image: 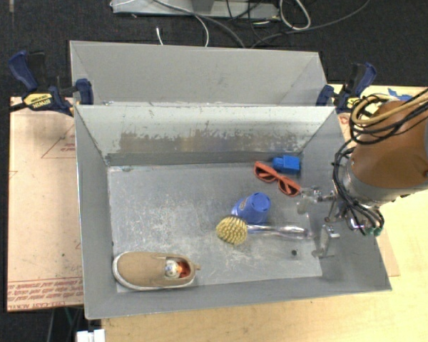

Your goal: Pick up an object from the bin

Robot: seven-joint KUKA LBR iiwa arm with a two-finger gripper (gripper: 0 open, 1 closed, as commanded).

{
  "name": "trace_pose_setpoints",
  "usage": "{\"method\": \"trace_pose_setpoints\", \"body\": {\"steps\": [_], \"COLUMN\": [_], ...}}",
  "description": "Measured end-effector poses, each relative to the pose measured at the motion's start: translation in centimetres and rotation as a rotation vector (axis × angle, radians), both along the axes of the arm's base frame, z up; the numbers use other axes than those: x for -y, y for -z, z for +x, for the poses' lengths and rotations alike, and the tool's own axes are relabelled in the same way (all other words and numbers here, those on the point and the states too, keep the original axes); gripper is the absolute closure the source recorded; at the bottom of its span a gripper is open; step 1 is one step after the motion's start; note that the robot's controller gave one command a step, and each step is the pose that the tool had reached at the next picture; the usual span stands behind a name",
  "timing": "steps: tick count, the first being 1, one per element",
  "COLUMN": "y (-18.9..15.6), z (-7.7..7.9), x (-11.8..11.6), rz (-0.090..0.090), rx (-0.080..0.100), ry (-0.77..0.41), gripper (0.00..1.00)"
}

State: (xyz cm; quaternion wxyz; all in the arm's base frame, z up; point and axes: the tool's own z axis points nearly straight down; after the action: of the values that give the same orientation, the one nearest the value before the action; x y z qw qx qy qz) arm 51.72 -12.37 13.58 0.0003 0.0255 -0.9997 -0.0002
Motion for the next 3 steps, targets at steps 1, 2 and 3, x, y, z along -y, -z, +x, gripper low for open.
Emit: {"method": "trace_pose_setpoints", "body": {"steps": [1, 2, 3], "y": [7.0, 6.5, 6.5], "z": [0.5, 1.6, 1.6], "x": [-1.5, -3.8, -3.8], "rz": [0.005, -0.001, -0.001], "rx": [0.006, 0.015, 0.015], "ry": [-0.052, -0.115, -0.115], "gripper": [0.00, 1.00, 1.00]}}
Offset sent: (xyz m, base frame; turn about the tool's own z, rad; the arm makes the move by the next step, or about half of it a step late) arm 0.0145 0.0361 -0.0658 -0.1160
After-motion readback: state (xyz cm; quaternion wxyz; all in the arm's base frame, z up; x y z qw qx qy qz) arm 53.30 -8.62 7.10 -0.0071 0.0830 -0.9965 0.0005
